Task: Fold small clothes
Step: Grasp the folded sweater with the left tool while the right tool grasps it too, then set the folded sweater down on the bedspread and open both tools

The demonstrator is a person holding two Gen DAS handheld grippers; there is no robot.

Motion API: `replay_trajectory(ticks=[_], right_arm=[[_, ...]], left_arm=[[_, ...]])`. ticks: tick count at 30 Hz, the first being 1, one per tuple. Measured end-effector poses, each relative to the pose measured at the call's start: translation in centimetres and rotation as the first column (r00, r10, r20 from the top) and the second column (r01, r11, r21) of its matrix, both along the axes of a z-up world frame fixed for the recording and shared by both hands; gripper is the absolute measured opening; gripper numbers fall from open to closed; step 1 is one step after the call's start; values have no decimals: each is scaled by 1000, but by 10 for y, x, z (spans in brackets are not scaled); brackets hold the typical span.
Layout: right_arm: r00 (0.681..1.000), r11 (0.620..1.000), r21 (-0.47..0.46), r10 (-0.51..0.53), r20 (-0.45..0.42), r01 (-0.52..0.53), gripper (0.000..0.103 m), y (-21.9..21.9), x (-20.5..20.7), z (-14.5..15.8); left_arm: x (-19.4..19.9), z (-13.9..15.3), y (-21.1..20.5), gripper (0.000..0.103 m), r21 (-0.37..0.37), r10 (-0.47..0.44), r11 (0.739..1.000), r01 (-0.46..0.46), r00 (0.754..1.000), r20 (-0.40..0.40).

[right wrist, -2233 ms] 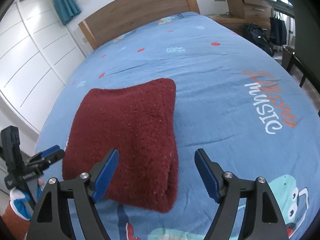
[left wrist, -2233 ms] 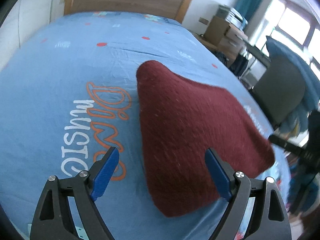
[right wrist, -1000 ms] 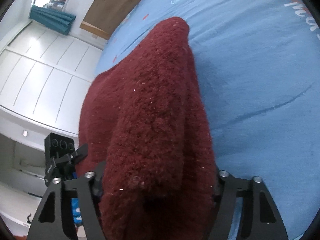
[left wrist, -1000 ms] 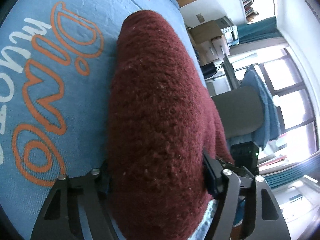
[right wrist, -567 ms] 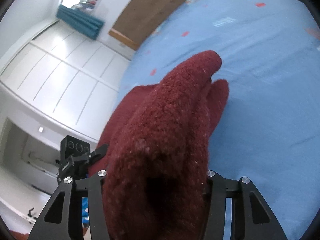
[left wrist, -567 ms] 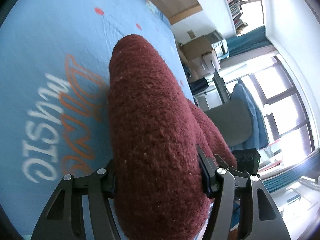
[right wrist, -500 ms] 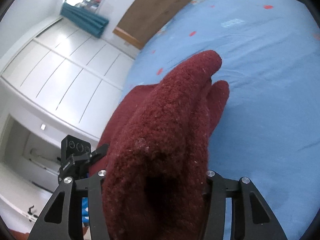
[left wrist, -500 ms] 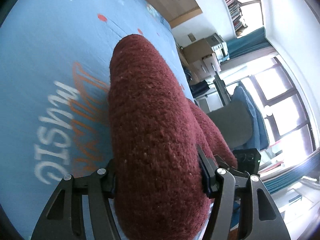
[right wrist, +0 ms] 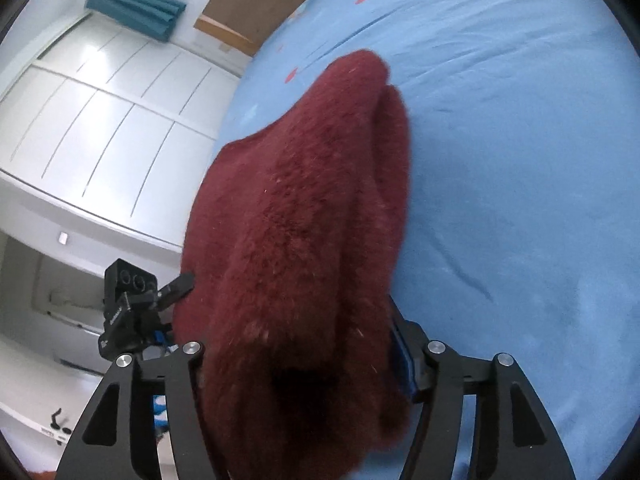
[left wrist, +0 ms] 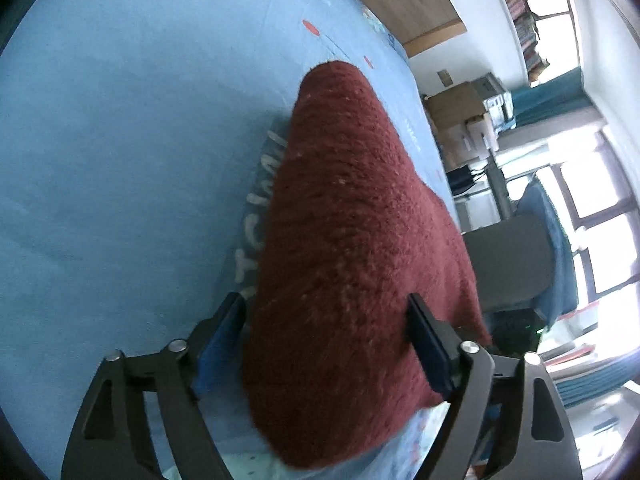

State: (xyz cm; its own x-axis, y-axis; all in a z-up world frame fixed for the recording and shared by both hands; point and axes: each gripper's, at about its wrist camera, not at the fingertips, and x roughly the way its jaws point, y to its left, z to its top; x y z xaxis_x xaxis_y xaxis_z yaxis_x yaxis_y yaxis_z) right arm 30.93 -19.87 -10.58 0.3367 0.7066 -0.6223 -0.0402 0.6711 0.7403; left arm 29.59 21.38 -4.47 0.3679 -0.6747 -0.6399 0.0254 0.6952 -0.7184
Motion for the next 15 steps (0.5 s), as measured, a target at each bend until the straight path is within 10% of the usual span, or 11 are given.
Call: replay_trajectory(ticks=[15], right_arm=[[998,988,-143,-60,7,60,67,-29,-32,-5]], left_arm=[[-32,6,-68,90,241,-18,970,3,998,62]])
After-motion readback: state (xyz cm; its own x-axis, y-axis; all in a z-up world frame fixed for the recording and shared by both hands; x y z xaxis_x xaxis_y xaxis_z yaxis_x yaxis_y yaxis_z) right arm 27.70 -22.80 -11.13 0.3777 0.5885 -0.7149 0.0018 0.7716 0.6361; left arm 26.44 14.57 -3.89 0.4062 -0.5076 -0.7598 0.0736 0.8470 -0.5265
